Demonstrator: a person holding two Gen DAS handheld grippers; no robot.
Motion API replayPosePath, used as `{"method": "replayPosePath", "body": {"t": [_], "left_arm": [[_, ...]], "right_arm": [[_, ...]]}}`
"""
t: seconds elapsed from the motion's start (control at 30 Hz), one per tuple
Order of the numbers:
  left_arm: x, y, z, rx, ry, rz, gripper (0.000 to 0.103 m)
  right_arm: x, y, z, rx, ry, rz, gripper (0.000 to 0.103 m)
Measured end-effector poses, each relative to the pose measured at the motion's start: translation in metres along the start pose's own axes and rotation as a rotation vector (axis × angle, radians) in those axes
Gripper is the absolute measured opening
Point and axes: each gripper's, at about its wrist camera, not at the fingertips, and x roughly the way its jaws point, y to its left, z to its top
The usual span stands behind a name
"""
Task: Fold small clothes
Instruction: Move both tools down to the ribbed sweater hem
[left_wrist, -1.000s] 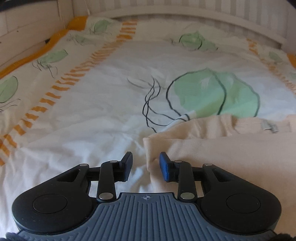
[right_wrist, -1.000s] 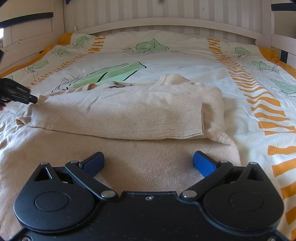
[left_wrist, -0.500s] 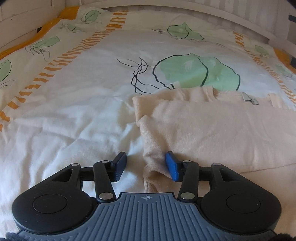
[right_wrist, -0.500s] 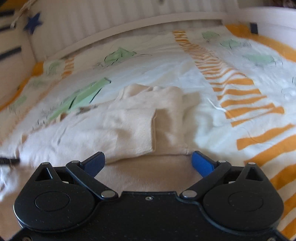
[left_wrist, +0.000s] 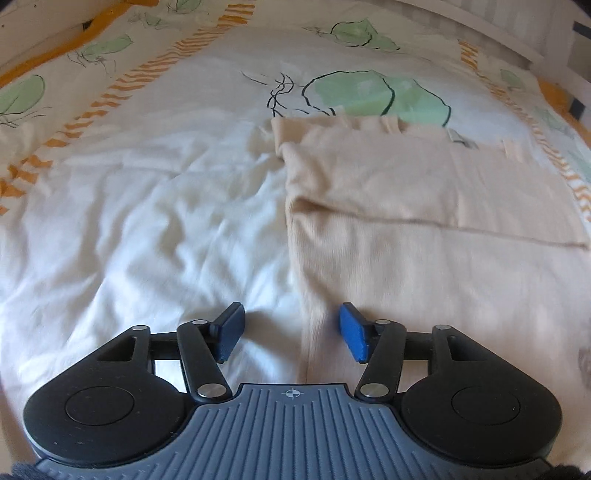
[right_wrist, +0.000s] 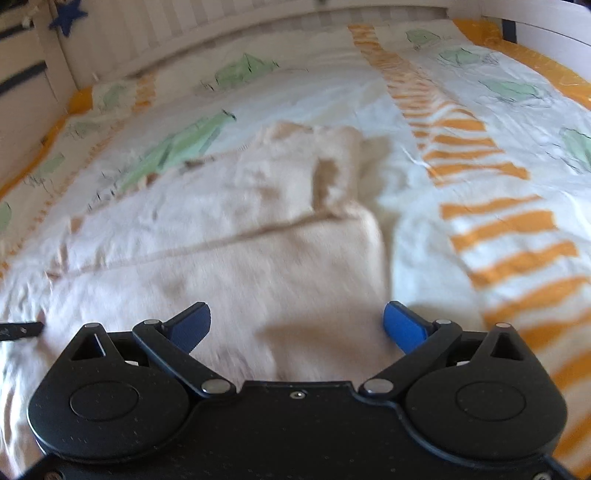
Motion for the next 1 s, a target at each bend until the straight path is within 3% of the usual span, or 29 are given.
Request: {"method": "replayPosePath", "body": {"t": [0.23,0.4,0.83,1.0], "left_arm": [[-0.019,0.013,-0.017,-0.074,0.047,-0.028,0.057],[-0.033,0.018,-0.033,-0.095,0.1,-0.069,0.059],[-0.07,0.008,-0.081,-0.039,0.213,-0.149,0.072],[-0.075,0.003,-0.092,-0.002,0.218,-0.166,0.075]], "right_arm": [[-0.028,-0.009,-0.028,0.014,0.093,-0.001,0.101],[-0.049,-0.016,-0.046,0.056,0.156,0.049,0.102],[-0.078,-0.046,-0.069,0.276,0.348,0.196,0.102],[-0.082,-0.044,-0.076,0.259,0.372,0.225,0.103]]}}
